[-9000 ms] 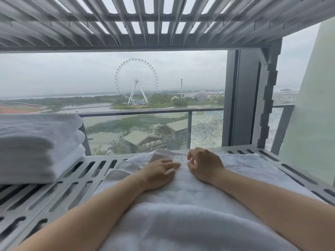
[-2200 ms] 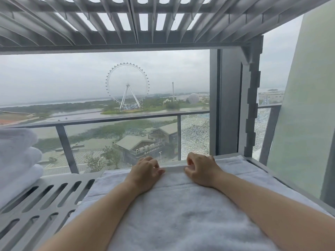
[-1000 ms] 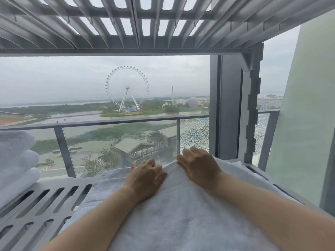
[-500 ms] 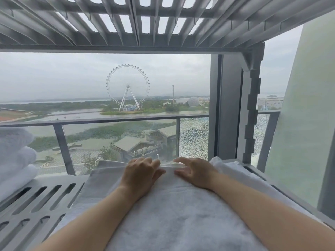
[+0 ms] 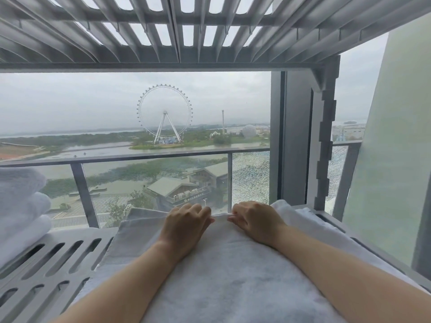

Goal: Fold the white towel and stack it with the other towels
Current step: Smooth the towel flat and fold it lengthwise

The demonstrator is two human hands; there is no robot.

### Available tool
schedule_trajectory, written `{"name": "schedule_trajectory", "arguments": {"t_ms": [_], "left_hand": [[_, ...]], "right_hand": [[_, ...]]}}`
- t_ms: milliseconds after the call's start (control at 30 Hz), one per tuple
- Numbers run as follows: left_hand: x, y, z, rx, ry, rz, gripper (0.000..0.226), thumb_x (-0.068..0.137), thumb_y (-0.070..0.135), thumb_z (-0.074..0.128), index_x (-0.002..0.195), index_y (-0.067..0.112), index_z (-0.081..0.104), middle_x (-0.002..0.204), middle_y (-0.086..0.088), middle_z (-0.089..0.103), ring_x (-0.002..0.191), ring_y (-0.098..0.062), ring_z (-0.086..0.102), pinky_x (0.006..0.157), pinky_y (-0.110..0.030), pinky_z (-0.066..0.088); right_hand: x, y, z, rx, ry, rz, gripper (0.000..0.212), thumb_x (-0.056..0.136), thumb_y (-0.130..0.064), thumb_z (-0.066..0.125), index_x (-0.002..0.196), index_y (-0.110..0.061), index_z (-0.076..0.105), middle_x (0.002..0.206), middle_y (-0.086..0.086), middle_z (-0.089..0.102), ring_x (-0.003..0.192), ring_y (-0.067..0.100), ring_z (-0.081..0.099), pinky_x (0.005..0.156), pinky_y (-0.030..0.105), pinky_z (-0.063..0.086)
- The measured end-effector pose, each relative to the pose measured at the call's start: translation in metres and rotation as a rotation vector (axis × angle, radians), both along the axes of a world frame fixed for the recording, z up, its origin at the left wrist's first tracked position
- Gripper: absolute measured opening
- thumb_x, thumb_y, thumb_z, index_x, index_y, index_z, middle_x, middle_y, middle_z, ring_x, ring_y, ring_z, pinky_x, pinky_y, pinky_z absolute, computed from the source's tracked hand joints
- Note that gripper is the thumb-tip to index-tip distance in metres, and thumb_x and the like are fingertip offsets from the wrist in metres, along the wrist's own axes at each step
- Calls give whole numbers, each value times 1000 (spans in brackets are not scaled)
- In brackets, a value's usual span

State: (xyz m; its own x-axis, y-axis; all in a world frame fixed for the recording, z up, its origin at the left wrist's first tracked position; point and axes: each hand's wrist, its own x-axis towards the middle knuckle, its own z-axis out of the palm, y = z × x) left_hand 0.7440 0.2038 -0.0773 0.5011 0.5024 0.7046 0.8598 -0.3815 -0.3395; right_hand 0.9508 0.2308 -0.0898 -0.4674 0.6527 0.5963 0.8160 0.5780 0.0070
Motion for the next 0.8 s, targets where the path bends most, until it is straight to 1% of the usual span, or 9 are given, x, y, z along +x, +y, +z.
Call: {"name": "schedule_trajectory", "arguments": {"t_ms": [167,267,333,400,500,567,633,667,800], "left_hand": [[2,2,0,-7,24,7,30,62,33,83,61,18,58,54,3,59,47,-17,59,41,-23,43],[2,0,0,-41,3,-3,29,66,29,82,62,16,57,55,1,60,48,-19,60,43,-25,45],[1,1,-1,-102,-45,-34,22,80,30,69,72,12,58,68,-3,65,63,-25,64,53,-31,48],[0,3,-4,-169,-90,-79,27,92,37,51,88,11,56,86,-6,66,82,-29,63,66,-35,47],[0,2,-5,-209,-80,-146,31,94,41,43,99,12,54,93,-6,64,86,-29,62,66,-35,47],[0,1,-4,-214,-72,-169,28,95,39,44,95,13,54,87,-5,64,78,-30,64,60,-35,46],[0,0,-4,-190,-77,-167,24,92,36,52,84,13,53,73,-4,65,65,-30,65,50,-32,44],[0,-1,-3,-190,-85,-147,26,92,38,51,82,15,52,71,-3,65,65,-30,65,50,-30,42],[-4,3,-9,-259,-88,-71,35,93,52,33,80,22,44,82,-3,68,79,-28,66,57,-29,32]], "right_hand": [[-2,-4,4,73,-30,16,32,94,-36,48,85,-7,57,90,10,57,83,25,53,69,32,39],[-4,-6,6,127,-50,32,30,94,-30,49,82,-4,56,89,14,56,78,28,52,71,36,42],[-4,-8,6,111,-29,57,28,95,-29,46,81,-5,52,80,14,57,68,30,54,66,37,44],[-5,-8,6,112,-19,63,28,96,-29,44,80,-7,48,73,11,57,61,29,53,60,34,41],[-4,-8,6,171,-44,65,26,95,-29,46,78,-9,47,69,7,57,56,27,51,60,30,34],[-3,-8,6,176,-59,80,27,95,-29,47,78,-8,47,68,8,56,55,27,52,57,29,33],[-3,-7,5,155,-73,87,31,95,-34,45,80,-8,48,70,10,59,58,30,56,54,29,34],[-1,-7,5,148,-82,88,34,95,-38,44,80,-8,50,71,11,61,59,31,58,54,30,35],[18,-5,7,45,-147,5,47,91,-57,36,80,-15,51,81,11,67,73,32,62,61,32,34]]}}
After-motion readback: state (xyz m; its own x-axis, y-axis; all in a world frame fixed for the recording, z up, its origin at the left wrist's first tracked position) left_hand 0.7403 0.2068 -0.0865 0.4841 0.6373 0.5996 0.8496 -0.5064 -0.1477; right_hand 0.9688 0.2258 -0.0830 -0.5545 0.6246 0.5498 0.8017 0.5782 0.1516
